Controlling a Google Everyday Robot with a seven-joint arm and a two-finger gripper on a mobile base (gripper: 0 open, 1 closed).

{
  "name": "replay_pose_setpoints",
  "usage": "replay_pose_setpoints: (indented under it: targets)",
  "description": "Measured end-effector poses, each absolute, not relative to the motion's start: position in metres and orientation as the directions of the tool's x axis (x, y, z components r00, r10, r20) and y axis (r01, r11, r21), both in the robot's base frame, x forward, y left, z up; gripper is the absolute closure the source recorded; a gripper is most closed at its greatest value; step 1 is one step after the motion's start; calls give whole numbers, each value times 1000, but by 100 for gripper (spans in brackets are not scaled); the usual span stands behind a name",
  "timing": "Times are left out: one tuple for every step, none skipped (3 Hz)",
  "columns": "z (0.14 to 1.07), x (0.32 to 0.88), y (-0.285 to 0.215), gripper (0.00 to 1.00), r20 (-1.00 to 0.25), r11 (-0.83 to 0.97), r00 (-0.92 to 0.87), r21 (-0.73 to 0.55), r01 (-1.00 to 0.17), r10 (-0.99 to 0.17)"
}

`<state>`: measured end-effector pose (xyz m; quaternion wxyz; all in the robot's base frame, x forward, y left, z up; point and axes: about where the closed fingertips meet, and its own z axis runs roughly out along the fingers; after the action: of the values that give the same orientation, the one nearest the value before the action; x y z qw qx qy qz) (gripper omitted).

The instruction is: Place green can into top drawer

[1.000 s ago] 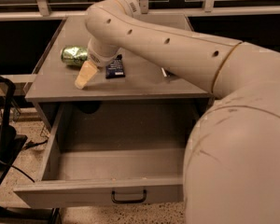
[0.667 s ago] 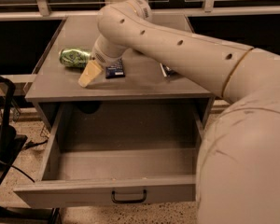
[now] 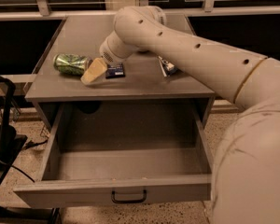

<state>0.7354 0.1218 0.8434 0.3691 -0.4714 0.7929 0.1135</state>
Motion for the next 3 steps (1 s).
replay_pose_setpoints:
  targets:
    - [845, 737, 119, 0, -735, 539, -285, -128, -833, -615]
    - [848, 737, 121, 0, -773, 539, -288, -82, -838, -565]
    - [850, 733, 132, 0, -804, 511, -285, -27, -859, -521]
